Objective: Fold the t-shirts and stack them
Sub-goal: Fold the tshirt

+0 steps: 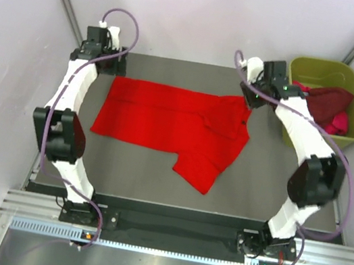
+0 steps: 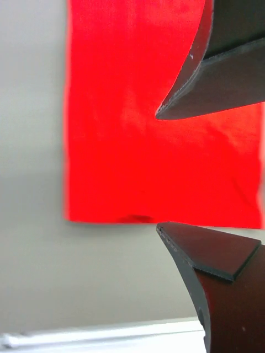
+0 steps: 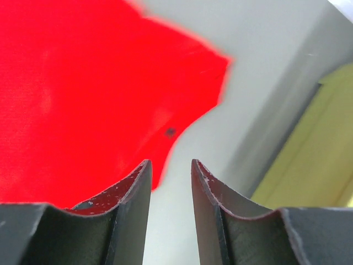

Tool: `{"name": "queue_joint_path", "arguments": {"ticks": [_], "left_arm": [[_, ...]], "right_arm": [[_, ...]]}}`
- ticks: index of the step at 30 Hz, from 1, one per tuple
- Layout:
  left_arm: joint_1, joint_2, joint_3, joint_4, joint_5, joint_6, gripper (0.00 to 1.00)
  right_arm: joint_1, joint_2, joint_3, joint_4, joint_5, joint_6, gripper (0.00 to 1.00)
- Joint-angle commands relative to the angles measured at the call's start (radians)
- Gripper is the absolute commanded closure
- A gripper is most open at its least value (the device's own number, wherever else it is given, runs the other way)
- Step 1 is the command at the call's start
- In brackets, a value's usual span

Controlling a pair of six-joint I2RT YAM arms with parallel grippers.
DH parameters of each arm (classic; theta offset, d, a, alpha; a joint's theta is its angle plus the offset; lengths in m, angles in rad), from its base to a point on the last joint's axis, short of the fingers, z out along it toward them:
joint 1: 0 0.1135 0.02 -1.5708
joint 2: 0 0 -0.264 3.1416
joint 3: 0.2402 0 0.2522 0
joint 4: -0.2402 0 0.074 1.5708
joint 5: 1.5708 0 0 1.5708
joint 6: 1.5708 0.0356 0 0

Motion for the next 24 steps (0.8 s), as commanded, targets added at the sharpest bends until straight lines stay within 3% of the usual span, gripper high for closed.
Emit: {"name": "queue_joint_path", "arguments": {"ticks": [1, 6, 11, 16, 24], "left_arm": [[0.003, -0.093, -0.176, -0.102, 0.0, -0.014, 0.23], [0.005, -0.168, -0.331, -0.109, 0.008, 0.029, 0.24], [0.006, -0.199, -0.444, -0.006, -0.031, 0.015, 0.24], [0.007, -0.164, -0.436, 0.025, -0.048, 0.007, 0.24], [0.011, -0.11, -0.384, 0.046, -0.057, 0.059, 0.24]], "right_arm": [[0.098, -0.164, -0.235, -0.002, -0.049, -0.051, 0.65], [0.187, -0.36, -0.602, 0.072, -0.091, -0.242, 0.66], [0.267, -0.5, -0.818, 0.072, -0.176, -0.393, 0.66], [0.345, -0.512, -0.847, 0.055, -0.229, -0.426, 0.66], [0.454, -0.449, -0.764, 0.055, -0.277, -0.343, 0.65]]}}
